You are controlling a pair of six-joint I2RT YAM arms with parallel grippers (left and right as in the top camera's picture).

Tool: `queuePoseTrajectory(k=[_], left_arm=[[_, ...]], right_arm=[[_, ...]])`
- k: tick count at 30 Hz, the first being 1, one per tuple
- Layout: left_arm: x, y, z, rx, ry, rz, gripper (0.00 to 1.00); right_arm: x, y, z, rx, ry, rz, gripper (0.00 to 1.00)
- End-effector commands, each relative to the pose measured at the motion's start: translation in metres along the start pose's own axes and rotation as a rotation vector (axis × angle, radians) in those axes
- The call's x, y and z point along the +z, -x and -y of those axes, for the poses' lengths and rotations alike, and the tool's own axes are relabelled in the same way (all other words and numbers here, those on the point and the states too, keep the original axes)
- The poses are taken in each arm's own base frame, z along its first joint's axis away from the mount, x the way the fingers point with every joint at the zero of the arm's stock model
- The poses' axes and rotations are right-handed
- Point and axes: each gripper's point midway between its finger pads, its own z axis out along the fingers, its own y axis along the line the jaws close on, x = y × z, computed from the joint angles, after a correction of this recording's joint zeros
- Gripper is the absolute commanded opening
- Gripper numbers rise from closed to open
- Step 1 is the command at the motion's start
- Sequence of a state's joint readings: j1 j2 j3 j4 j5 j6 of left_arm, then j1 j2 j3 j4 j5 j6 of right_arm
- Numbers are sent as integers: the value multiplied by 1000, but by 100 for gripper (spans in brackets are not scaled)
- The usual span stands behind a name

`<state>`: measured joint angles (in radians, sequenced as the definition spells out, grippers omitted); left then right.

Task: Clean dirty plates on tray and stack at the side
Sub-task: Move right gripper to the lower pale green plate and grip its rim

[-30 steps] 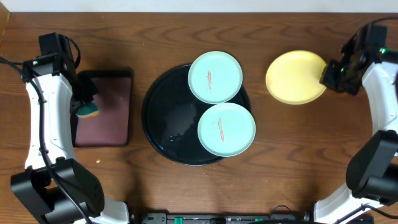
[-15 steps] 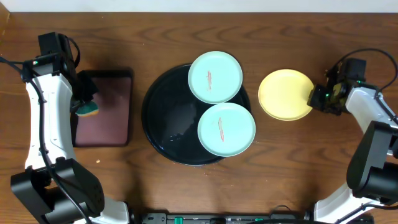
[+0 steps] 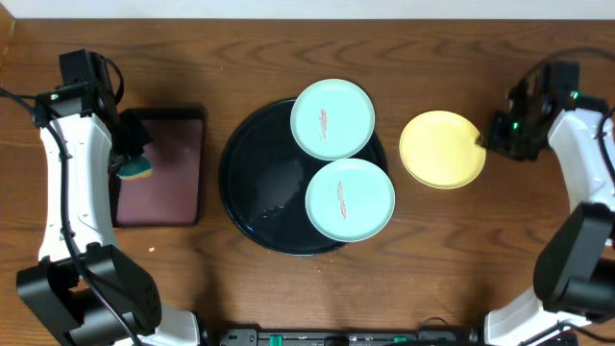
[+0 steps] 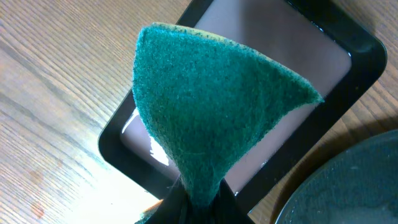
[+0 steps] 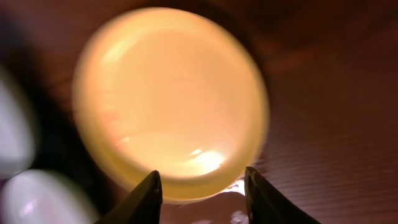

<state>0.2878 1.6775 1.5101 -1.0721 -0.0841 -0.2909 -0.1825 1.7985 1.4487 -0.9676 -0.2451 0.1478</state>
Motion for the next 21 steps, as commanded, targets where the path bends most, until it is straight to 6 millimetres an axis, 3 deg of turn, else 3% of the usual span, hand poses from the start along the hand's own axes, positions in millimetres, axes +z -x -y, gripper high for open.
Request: queuePoseTrajectory(k=[1,7,11,21], left_arm=[[0,-3,-3,4,7,0,7],[0,-3,-3,4,7,0,7],[0,-3,-3,4,7,0,7],[0,-3,-3,4,7,0,7]], right_arm=[[-11,-13,-48,-87,100,-30,42],[19,-71,-96,-224,105,-198,43],[42,-108,-108,-259,67,-293,43],[79,-152,-122,-352,53,-385,38]])
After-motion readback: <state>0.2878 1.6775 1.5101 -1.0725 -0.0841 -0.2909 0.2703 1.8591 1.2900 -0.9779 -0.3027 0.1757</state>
